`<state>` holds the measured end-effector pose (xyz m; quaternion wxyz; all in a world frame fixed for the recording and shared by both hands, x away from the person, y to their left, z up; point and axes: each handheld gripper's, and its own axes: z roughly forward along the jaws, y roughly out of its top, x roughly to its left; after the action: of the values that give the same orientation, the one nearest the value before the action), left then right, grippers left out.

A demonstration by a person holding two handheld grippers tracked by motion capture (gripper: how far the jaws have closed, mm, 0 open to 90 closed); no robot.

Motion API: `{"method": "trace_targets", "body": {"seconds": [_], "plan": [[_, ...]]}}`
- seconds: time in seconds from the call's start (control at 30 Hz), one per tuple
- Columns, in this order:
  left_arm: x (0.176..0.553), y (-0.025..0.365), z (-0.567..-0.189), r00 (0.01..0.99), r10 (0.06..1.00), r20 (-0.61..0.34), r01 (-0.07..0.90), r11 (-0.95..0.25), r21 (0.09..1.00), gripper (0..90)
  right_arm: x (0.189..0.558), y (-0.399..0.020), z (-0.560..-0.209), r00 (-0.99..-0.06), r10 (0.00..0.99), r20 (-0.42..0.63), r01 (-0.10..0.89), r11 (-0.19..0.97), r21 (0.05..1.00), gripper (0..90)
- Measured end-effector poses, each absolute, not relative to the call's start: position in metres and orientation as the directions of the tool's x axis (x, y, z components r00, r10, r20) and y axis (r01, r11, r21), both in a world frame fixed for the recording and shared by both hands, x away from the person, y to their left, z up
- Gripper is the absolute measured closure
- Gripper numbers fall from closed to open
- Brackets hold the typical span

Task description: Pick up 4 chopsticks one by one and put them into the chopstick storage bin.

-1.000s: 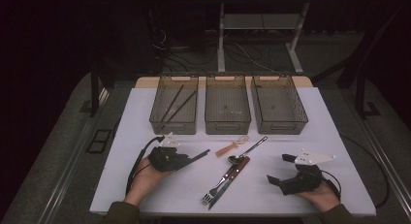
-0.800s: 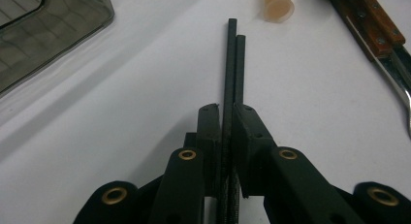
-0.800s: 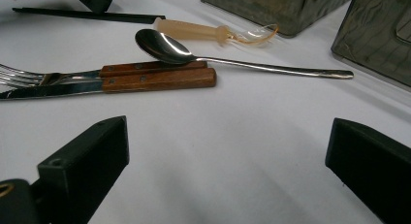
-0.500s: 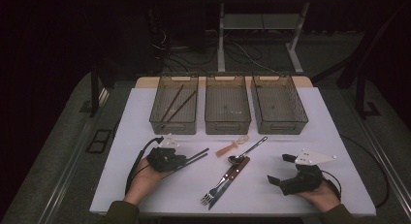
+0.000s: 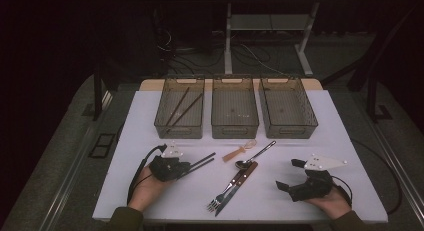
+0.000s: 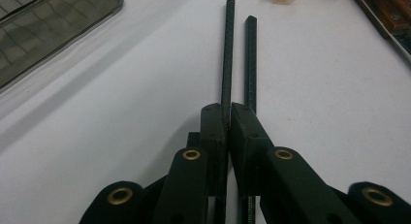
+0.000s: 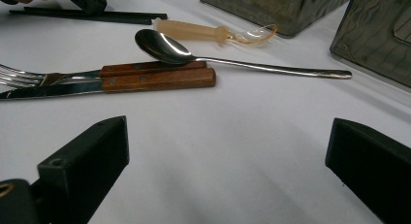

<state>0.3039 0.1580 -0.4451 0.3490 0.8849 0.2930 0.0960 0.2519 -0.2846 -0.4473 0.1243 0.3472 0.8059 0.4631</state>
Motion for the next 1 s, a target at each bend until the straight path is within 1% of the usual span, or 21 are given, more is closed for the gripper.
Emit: {"method": "trace_targets", "body": {"seconds": [0.1,0.5,1.0], "plan": [[0.305,0.159,-0.445,0.812,0.583,-0.045,0.455,-0.583,0.673,85.5,0.252,-0.284,-0.448,-0.728,0.675,0.121,0.445,0.332,0.832,1.6],[0.308,0.158,-0.442,0.83,0.556,-0.032,0.434,-0.61,0.662,86.1,0.252,-0.285,-0.447,-0.729,0.674,0.121,0.444,0.331,0.833,1.6],[0.316,0.165,-0.428,0.819,0.566,-0.097,0.471,-0.565,0.678,86.2,0.252,-0.284,-0.448,-0.728,0.674,0.123,0.447,0.331,0.831,1.6]]}}
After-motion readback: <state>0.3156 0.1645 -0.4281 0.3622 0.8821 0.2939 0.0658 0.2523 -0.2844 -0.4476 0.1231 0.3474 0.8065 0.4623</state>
